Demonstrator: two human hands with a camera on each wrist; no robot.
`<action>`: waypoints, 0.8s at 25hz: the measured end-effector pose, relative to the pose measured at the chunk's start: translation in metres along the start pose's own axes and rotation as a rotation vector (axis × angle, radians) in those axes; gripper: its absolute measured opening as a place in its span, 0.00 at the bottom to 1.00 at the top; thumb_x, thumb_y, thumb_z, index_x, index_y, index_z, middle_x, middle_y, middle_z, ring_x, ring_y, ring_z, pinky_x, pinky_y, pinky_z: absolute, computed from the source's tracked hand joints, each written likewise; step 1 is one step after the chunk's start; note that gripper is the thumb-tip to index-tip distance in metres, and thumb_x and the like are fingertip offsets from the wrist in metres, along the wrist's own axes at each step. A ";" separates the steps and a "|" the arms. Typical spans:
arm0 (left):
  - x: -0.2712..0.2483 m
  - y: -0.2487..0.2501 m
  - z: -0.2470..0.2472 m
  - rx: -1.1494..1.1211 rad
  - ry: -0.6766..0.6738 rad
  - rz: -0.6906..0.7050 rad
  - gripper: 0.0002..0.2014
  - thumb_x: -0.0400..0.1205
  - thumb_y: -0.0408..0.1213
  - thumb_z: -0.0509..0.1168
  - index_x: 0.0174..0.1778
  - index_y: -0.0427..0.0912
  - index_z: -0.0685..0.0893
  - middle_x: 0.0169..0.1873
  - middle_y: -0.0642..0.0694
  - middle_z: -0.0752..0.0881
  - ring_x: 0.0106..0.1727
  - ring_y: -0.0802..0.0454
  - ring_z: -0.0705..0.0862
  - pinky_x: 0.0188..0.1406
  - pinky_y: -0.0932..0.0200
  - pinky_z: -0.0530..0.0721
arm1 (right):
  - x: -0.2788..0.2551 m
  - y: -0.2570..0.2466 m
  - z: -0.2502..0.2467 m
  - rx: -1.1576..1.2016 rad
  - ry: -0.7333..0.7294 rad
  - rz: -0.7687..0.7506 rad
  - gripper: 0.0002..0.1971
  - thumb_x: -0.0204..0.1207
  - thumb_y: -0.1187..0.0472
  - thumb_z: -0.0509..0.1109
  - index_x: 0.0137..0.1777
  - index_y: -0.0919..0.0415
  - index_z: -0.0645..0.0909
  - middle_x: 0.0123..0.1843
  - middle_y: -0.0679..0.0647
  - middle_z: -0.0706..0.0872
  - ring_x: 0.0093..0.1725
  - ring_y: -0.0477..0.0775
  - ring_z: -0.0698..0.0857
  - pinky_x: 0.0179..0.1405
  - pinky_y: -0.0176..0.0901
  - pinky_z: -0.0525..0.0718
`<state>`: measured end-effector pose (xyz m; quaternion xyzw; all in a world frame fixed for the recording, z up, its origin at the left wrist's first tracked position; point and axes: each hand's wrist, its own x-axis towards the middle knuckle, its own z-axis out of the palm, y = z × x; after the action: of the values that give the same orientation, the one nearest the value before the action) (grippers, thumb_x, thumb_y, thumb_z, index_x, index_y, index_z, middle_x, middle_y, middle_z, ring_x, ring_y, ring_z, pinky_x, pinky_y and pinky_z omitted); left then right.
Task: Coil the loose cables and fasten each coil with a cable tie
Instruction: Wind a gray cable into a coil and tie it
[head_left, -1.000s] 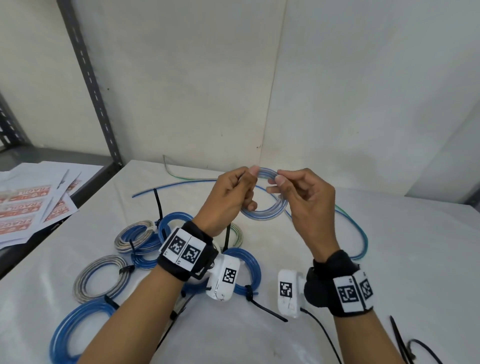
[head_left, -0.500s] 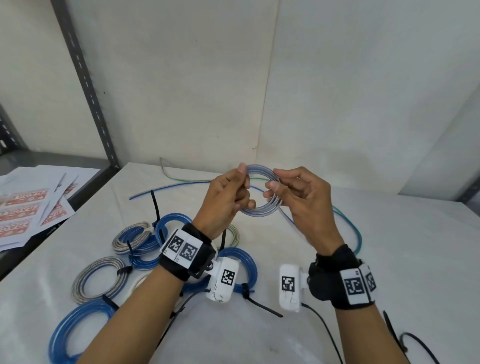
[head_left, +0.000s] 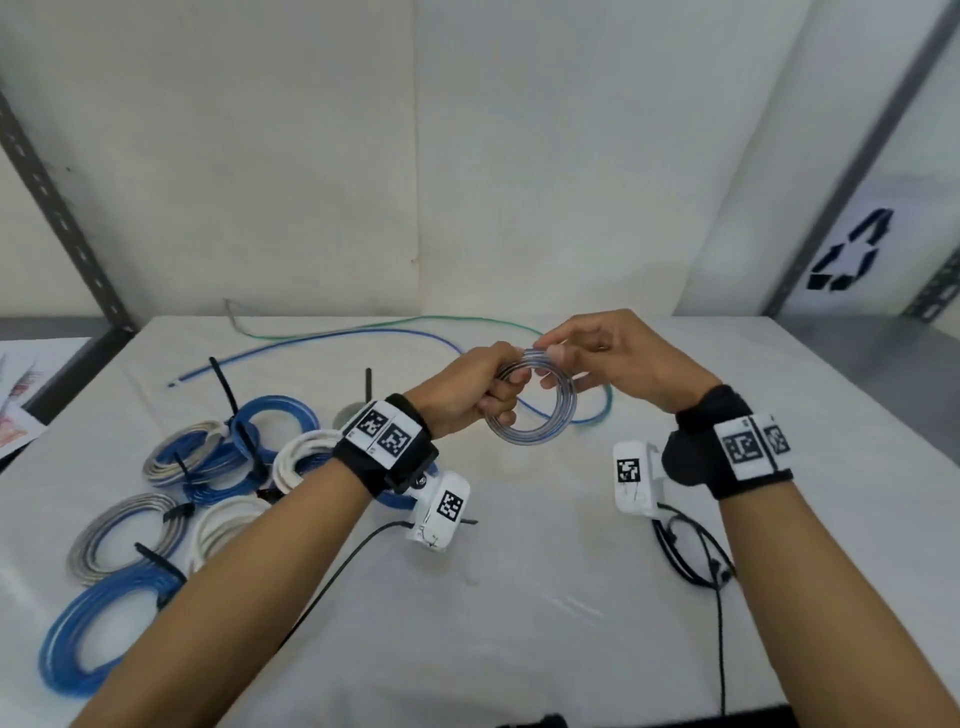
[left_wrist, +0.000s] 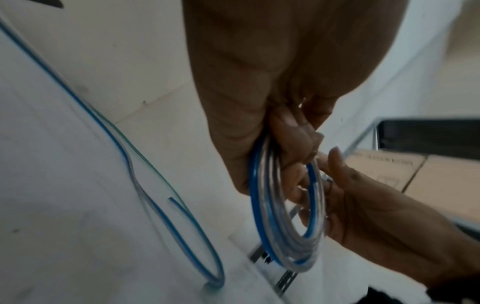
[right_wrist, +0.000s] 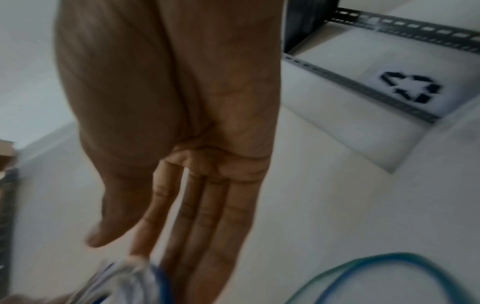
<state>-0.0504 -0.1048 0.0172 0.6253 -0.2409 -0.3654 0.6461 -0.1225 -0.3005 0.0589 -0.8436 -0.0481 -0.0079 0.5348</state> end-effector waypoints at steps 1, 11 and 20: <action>0.002 -0.004 0.008 0.036 0.002 -0.016 0.20 0.90 0.40 0.45 0.31 0.44 0.69 0.20 0.56 0.58 0.20 0.55 0.53 0.30 0.57 0.70 | -0.009 0.009 -0.011 -0.073 0.016 0.107 0.07 0.84 0.62 0.72 0.52 0.68 0.87 0.48 0.66 0.92 0.43 0.59 0.91 0.43 0.48 0.89; 0.006 -0.027 0.038 0.131 0.030 -0.083 0.20 0.90 0.40 0.49 0.31 0.44 0.69 0.22 0.53 0.58 0.21 0.54 0.55 0.29 0.56 0.68 | -0.060 0.070 -0.007 -1.080 -0.360 0.785 0.18 0.66 0.46 0.85 0.36 0.60 0.84 0.38 0.52 0.92 0.35 0.53 0.87 0.41 0.45 0.88; 0.008 -0.014 0.001 0.064 0.217 -0.017 0.19 0.90 0.39 0.48 0.31 0.44 0.68 0.25 0.50 0.57 0.22 0.52 0.54 0.27 0.57 0.69 | -0.009 0.064 -0.017 -0.870 -0.068 0.623 0.08 0.77 0.61 0.74 0.40 0.66 0.88 0.31 0.55 0.92 0.35 0.56 0.93 0.48 0.50 0.93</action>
<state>-0.0488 -0.1109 0.0029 0.6833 -0.1758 -0.2931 0.6451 -0.1252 -0.3437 0.0079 -0.9613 0.1950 0.1596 0.1111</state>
